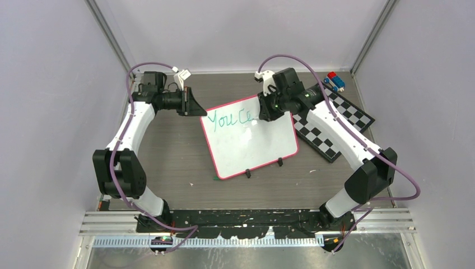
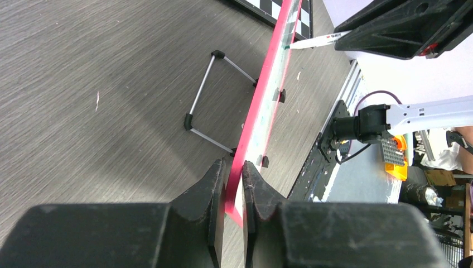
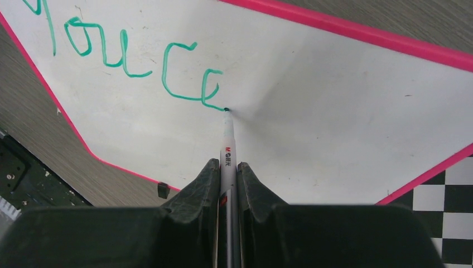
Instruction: Write a sentence on the whiteboard
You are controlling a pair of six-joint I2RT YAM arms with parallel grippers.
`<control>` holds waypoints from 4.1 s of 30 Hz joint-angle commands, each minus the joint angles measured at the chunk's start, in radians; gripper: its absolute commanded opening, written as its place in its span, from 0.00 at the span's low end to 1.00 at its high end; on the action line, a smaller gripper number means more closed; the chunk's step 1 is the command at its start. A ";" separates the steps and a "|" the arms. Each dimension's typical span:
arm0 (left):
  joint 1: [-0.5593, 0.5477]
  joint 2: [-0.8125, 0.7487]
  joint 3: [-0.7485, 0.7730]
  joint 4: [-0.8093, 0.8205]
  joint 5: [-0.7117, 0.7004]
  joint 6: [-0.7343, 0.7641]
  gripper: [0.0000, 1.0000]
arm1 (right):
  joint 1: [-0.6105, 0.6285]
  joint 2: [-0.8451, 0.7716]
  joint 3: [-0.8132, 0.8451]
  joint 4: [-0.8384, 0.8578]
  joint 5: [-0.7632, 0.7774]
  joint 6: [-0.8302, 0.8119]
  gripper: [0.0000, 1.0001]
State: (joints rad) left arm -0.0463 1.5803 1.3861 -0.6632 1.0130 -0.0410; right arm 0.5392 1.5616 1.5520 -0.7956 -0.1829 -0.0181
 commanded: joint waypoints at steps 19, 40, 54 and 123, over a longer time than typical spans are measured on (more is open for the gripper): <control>-0.009 -0.004 0.039 0.001 0.001 0.000 0.00 | -0.015 -0.045 -0.024 0.046 0.000 0.007 0.00; -0.013 -0.008 0.034 0.001 0.000 0.003 0.00 | -0.030 -0.031 0.088 0.016 0.021 -0.028 0.00; -0.012 -0.012 0.030 -0.001 -0.004 0.008 0.00 | -0.029 -0.059 -0.035 0.038 0.009 -0.012 0.00; -0.069 -0.122 -0.177 0.027 -0.061 0.081 0.64 | -0.002 -0.262 -0.222 0.035 -0.332 0.077 0.00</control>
State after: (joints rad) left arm -0.0910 1.4834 1.2297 -0.6624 0.9592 0.0116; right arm 0.5159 1.3472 1.3716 -0.8268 -0.4870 0.0433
